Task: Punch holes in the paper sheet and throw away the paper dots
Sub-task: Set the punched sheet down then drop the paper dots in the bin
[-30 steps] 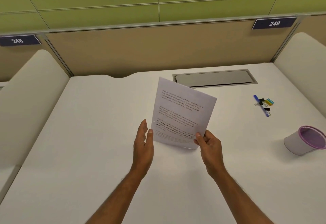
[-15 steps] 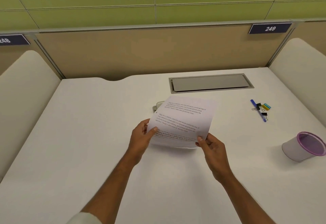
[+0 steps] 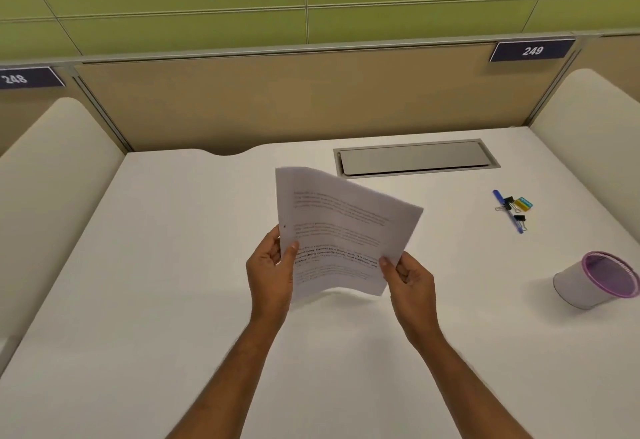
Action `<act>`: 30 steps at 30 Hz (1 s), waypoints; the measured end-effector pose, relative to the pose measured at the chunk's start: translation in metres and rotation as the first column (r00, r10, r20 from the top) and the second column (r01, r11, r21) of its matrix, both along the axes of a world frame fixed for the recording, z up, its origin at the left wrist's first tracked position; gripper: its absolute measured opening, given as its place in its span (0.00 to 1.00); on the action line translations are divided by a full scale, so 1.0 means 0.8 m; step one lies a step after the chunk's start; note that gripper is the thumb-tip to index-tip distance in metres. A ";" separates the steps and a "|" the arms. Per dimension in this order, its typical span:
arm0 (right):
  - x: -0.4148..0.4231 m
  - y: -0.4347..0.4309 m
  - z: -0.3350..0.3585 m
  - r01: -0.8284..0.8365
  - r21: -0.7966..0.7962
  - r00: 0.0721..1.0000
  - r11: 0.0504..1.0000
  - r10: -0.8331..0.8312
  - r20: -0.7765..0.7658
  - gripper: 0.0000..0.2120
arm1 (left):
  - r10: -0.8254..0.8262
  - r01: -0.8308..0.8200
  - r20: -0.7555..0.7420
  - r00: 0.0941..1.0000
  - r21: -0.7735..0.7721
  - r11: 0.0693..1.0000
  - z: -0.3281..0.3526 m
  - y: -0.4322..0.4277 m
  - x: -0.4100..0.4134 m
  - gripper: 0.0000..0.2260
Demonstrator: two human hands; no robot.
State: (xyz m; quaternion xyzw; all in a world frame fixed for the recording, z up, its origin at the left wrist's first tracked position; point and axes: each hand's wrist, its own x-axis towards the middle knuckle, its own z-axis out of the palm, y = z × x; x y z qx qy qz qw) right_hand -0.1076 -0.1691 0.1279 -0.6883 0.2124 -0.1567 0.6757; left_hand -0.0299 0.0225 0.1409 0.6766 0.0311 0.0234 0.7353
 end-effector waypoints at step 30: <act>0.000 0.020 -0.007 0.037 0.016 0.999 0.999 -0.036 -0.027 0.12 | -0.002 0.003 -0.012 1.000 0.107 0.994 0.001 0.013 -0.017 0.11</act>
